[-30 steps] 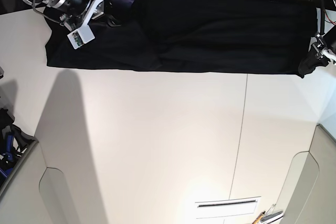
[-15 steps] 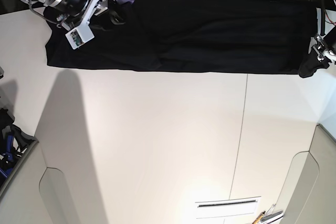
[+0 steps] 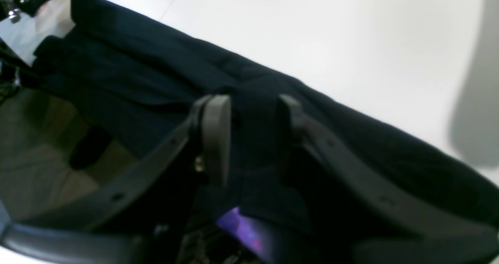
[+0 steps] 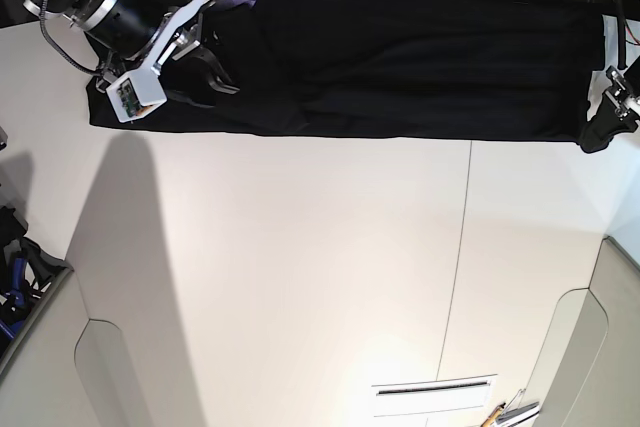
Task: Fold the T-shirt properly
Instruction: 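Move the right gripper to the folded shirt's end and grasp it, then hold the folded strip with both grippers and tighten it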
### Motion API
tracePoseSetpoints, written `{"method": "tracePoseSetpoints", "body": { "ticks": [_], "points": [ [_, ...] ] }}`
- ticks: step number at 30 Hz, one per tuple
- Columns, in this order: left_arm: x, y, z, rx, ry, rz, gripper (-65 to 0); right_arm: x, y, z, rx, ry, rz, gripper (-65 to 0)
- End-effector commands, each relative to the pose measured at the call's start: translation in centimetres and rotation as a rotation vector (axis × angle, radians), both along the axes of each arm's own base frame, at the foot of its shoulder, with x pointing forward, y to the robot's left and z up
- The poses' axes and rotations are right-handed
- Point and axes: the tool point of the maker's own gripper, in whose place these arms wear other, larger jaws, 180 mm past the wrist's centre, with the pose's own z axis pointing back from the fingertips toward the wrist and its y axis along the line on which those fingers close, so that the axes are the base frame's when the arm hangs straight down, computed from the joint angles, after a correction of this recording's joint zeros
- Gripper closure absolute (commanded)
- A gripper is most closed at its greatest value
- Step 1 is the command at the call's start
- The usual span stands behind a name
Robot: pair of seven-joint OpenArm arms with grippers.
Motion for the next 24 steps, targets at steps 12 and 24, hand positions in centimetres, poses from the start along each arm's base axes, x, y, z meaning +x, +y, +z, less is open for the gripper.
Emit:
{"method": "tracePoseSetpoints", "body": {
  "ticks": [12, 24],
  "points": [
    [-2.0, 2.1, 0.4, 0.055, 0.018, 0.037, -25.6, 1.8, -1.0, -5.5, 0.055, 0.139, -0.047, -20.2],
    [-3.6, 3.3, -2.5, 0.166, 0.101, 0.101, -25.7, 2.8, -2.4, -9.8, 0.025, 0.227, -0.094, -20.2]
  ]
}}
